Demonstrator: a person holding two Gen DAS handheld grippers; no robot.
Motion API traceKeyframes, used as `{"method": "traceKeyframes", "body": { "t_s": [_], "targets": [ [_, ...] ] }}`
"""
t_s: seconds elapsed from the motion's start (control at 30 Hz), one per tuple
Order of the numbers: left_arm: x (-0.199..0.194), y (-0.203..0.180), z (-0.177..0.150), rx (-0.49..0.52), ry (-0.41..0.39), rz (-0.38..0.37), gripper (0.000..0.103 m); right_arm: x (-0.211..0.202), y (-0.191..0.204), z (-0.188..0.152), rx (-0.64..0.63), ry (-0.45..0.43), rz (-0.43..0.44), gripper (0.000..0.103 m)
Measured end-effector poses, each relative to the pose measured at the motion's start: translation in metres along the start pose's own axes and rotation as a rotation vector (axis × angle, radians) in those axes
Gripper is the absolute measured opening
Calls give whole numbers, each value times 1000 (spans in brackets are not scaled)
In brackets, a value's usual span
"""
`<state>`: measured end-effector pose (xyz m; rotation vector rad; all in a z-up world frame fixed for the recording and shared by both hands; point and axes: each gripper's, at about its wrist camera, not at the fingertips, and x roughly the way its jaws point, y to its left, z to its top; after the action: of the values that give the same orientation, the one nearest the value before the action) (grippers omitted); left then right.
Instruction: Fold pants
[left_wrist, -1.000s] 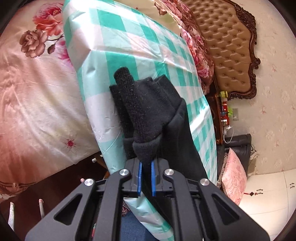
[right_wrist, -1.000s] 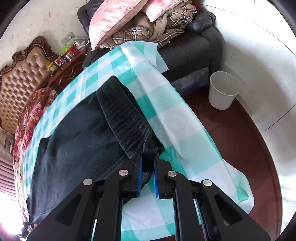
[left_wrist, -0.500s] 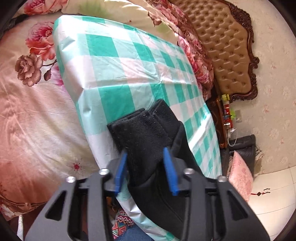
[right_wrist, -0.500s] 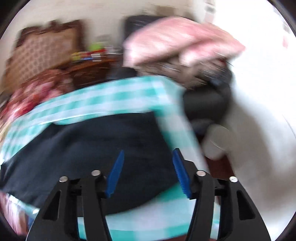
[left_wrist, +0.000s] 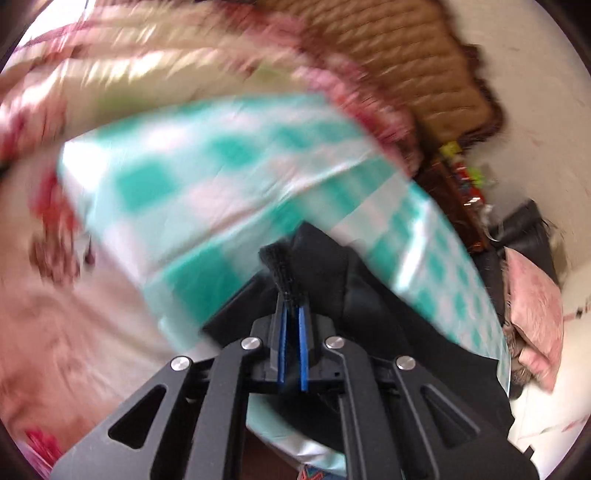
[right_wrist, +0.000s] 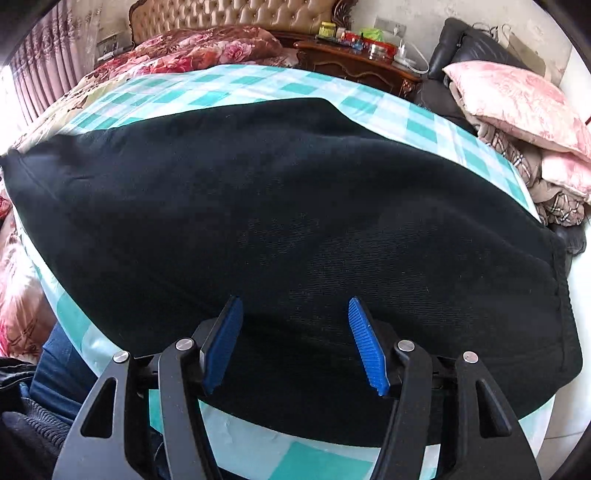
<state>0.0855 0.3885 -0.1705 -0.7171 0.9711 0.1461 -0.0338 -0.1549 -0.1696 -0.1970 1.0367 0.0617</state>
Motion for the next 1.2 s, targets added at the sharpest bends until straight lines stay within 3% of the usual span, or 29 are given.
{"method": "traceKeyframes", "body": {
  "t_s": [0.33, 0.4, 0.53, 0.63, 0.7, 0.77, 0.87, 0.97, 1.07, 1.13, 1.2],
  "targets": [
    [0, 27, -12, -52, 1, 4, 13, 1, 0, -3, -19, 26, 11, 67],
    [0, 30, -13, -83, 7, 57, 22, 2, -3, -3, -13, 37, 22, 69],
    [-18, 30, -19, -112, -68, 152, 21, 2, -2, -6, -19, 36, 21, 70],
    [-35, -7, -20, 30, -168, 131, 23, 2, -1, -5, -26, 38, 18, 72],
    [-34, -50, -23, 197, -208, 103, 41, 3, -1, -5, -32, 41, 16, 73],
    [-25, -87, -29, 336, -233, 102, 51, 3, -1, -4, -32, 42, 14, 74],
    [14, -145, -36, 539, -199, 89, 55, 3, 0, -6, -33, 37, 7, 74],
    [67, -190, -43, 651, -72, 31, 54, 2, 0, -7, -30, 28, 3, 76],
    [107, -201, -47, 671, 13, 93, 52, 1, -2, -6, -24, 28, 0, 78],
    [121, -181, -35, 572, 3, 163, 54, -3, -10, -6, -3, 15, 18, 79],
    [116, -158, -24, 468, -28, 132, 48, -9, -25, -2, 33, -29, 9, 80]
  ]
}}
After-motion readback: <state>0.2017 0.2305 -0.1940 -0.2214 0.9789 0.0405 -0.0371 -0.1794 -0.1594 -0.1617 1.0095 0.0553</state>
